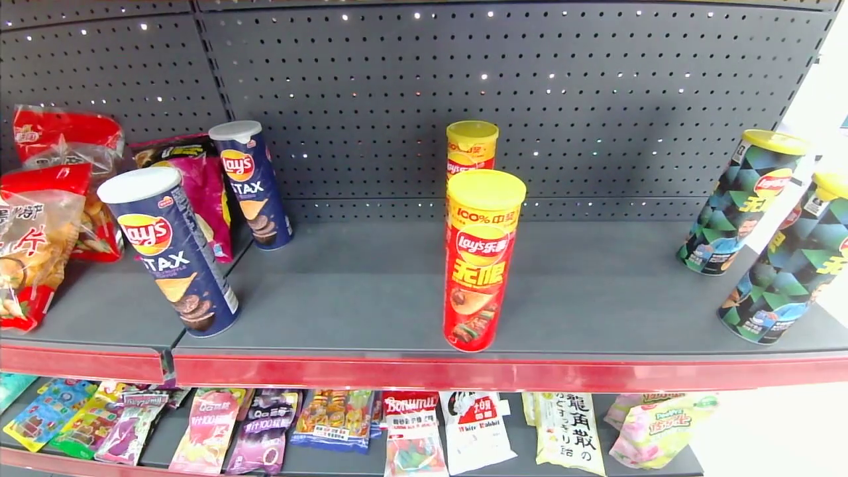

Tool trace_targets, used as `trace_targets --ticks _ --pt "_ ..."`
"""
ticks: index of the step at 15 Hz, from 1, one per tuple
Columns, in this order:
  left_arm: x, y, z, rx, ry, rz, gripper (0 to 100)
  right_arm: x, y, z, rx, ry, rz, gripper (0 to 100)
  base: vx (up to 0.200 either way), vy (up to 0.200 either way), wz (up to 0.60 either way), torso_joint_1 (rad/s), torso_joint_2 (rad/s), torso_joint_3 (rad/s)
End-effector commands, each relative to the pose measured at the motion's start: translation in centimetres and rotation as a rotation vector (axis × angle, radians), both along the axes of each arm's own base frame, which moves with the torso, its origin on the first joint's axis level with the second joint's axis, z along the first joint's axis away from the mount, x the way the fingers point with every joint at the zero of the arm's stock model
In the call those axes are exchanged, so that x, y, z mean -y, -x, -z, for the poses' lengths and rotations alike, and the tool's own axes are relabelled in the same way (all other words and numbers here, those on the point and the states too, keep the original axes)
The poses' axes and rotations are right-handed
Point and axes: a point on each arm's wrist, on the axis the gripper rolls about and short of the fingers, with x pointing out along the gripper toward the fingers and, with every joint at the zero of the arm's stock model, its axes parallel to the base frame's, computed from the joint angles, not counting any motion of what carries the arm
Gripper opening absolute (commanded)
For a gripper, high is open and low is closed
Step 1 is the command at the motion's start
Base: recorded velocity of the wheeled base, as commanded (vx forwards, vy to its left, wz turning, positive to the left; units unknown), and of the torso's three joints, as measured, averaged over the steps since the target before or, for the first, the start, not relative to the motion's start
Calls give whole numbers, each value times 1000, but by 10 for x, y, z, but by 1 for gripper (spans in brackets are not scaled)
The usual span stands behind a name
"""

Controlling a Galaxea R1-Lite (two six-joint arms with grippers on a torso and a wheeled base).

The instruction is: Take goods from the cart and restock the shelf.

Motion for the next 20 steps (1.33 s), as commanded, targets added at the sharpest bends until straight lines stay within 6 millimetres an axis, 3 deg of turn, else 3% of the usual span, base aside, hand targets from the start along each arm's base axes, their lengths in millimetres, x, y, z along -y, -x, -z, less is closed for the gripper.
trace_targets --ticks 1,2,6,8,18,19,20 --pt "2 -3 0 -46 0 -124 100 0 0 0 -2 0 0 100 0 0 0 0 0 0" --pt "3 -2 0 -47 1 -192 100 0 0 0 -1 0 0 100 0 0 0 0 0 0" --pt "9 -3 3 60 43 89 100 0 0 0 -1 0 0 100 0 0 0 0 0 0" --pt "11 -3 8 11 16 182 100 0 0 0 -2 0 0 100 0 0 0 0 0 0" --pt "11 -3 9 -3 -7 189 100 -1 0 0 4 51 -29 100 0 0 0 0 0 0" --pt "11 -3 9 -3 -5 189 100 -1 1 -4 26 54 -35 100 0 0 0 0 0 0" --pt "11 -3 9 -5 -6 189 100 -1 5 -37 83 41 -100 100 0 0 0 0 0 0"
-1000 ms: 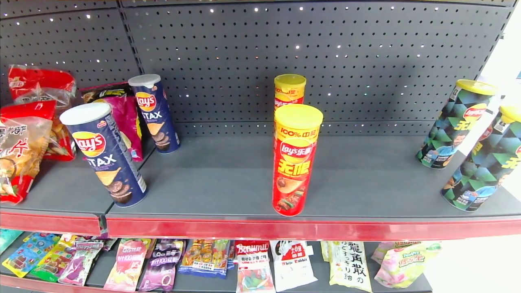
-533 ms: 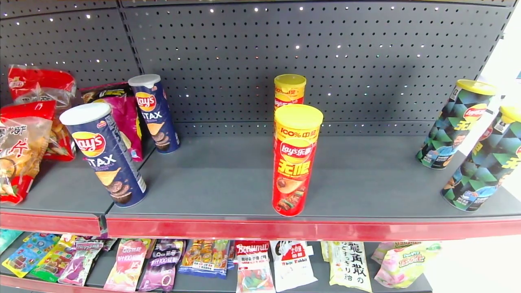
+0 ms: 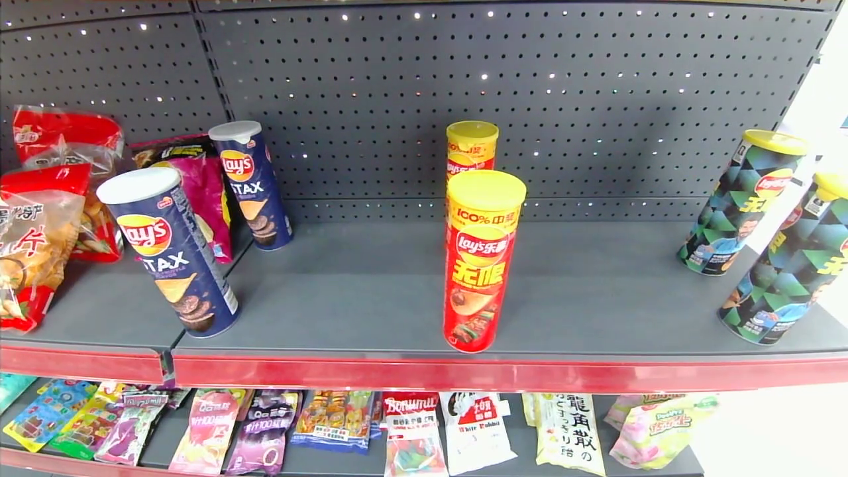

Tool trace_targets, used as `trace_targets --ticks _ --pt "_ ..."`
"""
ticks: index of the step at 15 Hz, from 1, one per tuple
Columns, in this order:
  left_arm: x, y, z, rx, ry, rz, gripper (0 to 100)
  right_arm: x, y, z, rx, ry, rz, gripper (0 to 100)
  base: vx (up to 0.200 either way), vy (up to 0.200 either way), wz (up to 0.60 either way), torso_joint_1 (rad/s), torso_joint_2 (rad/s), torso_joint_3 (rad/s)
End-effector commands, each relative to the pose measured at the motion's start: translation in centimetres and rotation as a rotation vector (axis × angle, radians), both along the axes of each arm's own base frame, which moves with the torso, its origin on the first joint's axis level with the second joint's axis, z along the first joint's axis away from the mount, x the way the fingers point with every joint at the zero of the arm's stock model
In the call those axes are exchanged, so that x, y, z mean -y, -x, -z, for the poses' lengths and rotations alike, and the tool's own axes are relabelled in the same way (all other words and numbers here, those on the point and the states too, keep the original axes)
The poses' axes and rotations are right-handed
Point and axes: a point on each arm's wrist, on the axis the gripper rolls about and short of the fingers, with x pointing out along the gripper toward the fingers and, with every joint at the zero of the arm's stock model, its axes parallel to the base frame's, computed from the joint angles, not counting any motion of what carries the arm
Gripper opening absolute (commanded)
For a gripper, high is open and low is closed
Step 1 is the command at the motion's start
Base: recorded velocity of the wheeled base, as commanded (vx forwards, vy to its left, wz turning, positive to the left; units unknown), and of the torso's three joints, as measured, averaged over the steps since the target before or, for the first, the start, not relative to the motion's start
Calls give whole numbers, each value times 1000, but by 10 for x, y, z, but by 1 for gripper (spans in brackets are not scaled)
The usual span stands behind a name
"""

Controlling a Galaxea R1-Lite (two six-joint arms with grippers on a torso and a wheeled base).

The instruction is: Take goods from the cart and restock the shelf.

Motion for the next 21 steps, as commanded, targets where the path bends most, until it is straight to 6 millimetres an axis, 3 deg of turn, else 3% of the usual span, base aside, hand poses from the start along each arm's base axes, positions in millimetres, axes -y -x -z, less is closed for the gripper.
trace_targets --ticks 1,2,3,5,6,7,8,14,19,21 --pt "0 0 0 -2 -1 26 100 -1 -10 -81 10 -92 -112 100 0 0 0 0 0 0" --pt "-2 3 1 43 -3 127 100 -1 -15 -106 16 -115 -161 100 0 0 0 0 0 0" --pt "-2 5 1 70 -7 115 100 -4 -24 -118 -14 -92 -263 100 0 0 0 0 0 0" --pt "-2 7 2 93 -8 111 100 -8 -47 -126 -91 -24 -340 100 0 0 0 0 0 0" --pt "-2 7 2 93 -8 111 100 -8 -47 -126 -91 -24 -340 100 0 0 0 0 0 0" --pt "-2 7 2 92 -8 111 100 -13 -76 -136 -171 35 -364 100 0 0 0 0 0 0" --pt "-2 7 2 92 -8 111 100 -18 -89 -137 -215 57 -412 100 0 0 0 0 0 0" --pt "-2 7 2 92 -8 111 100 -62 -133 -130 -408 108 -691 100 0 0 0 0 0 0" --pt "-2 7 2 92 -8 111 100 -98 -200 -112 -536 105 -691 100 0 0 0 0 0 0" --pt "-2 7 2 92 -8 111 100 -110 -214 -105 -540 114 -695 100 0 0 0 0 0 0"
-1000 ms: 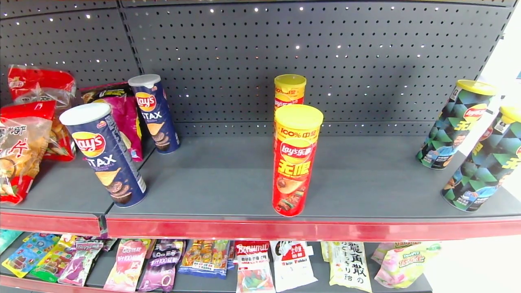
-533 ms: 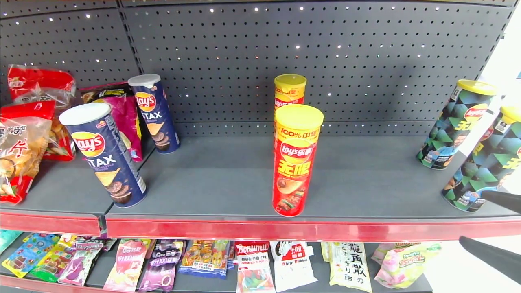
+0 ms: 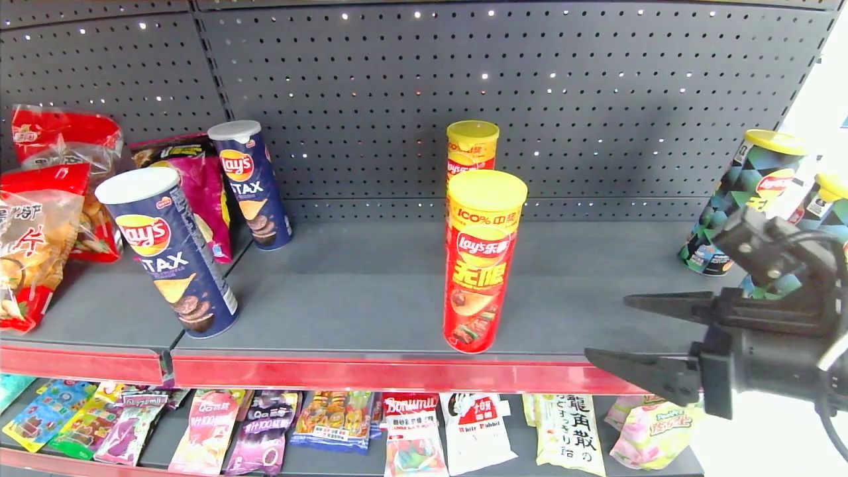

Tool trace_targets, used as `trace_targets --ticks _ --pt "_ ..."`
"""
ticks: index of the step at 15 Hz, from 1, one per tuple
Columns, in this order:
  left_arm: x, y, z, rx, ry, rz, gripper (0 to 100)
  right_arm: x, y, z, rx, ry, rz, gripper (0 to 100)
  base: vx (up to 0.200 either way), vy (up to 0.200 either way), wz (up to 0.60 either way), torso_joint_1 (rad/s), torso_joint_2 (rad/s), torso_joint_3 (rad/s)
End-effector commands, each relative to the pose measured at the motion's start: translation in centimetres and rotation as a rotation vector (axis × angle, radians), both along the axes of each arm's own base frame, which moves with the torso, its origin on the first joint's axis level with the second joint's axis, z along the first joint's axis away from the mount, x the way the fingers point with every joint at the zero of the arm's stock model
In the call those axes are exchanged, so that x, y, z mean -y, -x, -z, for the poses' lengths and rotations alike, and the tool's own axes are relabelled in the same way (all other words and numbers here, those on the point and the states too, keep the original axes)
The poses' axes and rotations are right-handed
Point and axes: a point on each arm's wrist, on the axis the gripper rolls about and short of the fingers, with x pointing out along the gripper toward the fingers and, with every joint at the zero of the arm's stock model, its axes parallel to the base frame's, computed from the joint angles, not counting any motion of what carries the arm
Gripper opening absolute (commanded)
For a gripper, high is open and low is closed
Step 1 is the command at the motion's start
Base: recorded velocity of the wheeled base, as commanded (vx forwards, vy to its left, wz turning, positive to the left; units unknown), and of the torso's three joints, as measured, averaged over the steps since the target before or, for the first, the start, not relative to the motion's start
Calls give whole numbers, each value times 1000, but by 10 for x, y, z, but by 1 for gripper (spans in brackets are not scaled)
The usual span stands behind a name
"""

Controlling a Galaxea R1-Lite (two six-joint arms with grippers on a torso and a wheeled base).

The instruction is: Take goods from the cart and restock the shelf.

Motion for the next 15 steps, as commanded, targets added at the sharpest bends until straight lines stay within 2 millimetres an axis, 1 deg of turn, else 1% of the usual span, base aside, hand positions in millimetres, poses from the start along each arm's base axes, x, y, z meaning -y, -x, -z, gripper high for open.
trace_targets --ticks 1,2,4,5,7,9,14,15 --pt "0 0 0 1 0 0 100 -27 -35 19 -48 64 32 100 0 0 0 0 0 0" --pt "0 0 0 0 0 0 100 -34 -43 21 -44 93 78 100 0 0 0 0 0 0" --pt "0 0 0 0 0 0 100 -46 -50 23 -55 101 140 100 0 0 0 0 0 0" --pt "0 0 0 1 0 0 100 -47 -52 23 -56 102 146 100 0 0 0 0 0 0" --pt "0 0 0 1 0 0 100 -51 -61 34 -70 152 197 100 0 0 0 0 0 0" --pt "0 0 0 1 0 0 100 -53 -63 39 -69 185 230 100 0 0 0 0 0 0" --pt "0 0 0 1 0 0 100 -58 -70 45 -72 217 266 100 0 0 0 0 0 0" --pt "0 0 0 1 0 0 100 -58 -71 44 -66 213 265 100 0 0 0 0 0 0"
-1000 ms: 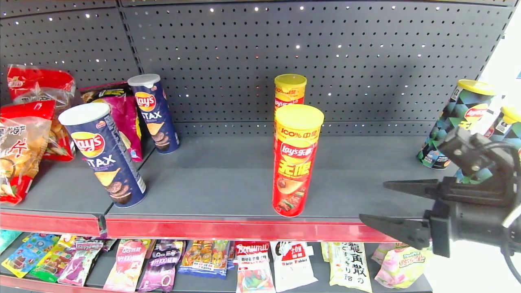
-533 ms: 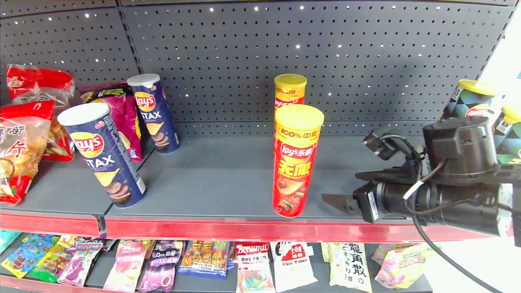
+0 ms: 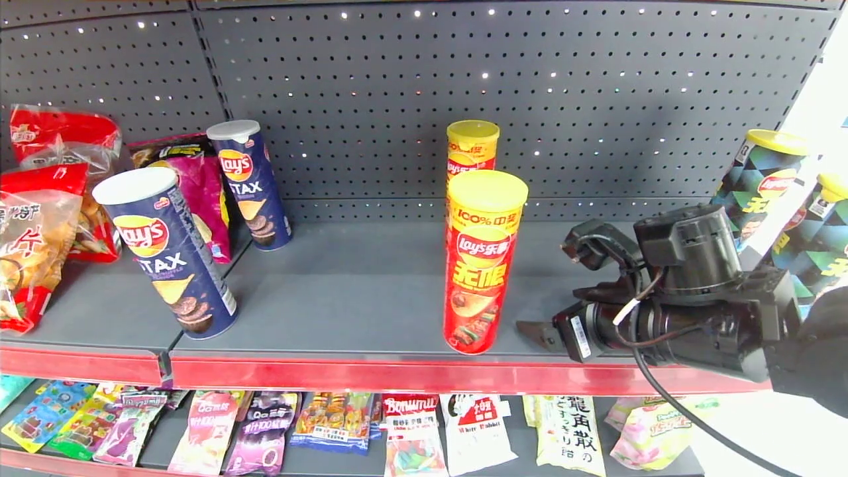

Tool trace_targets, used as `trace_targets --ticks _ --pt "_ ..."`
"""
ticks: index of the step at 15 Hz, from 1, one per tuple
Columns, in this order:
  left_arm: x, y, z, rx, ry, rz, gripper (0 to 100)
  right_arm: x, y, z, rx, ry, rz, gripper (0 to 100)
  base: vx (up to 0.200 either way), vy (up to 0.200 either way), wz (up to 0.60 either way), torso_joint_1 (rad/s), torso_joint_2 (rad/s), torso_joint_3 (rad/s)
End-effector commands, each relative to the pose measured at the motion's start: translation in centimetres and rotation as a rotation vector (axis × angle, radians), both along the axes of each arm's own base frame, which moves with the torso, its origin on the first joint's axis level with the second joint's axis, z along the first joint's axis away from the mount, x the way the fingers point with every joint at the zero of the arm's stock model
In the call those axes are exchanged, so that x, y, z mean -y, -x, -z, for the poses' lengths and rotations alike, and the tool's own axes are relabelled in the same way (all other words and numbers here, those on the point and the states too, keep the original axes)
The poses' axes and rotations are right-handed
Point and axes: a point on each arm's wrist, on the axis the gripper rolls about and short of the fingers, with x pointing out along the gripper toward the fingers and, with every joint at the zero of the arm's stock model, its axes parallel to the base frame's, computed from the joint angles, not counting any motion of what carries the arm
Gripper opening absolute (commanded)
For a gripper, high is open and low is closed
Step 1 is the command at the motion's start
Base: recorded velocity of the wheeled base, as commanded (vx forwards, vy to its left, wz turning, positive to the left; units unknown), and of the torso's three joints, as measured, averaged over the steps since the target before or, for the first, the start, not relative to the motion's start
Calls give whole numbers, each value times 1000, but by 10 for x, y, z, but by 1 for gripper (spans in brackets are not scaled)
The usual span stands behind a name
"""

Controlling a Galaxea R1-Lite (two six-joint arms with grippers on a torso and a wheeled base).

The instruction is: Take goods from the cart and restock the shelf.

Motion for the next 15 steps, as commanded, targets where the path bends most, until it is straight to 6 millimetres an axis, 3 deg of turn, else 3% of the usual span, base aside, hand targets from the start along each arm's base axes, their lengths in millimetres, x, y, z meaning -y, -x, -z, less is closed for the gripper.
trace_targets --ticks 1,15 --pt "0 0 0 1 0 0 100 -3 -3 2 -4 5 -2 100 0 0 0 0 0 0" --pt "0 0 0 1 0 0 100 -27 -11 11 -6 19 -45 100 0 0 0 0 0 0"
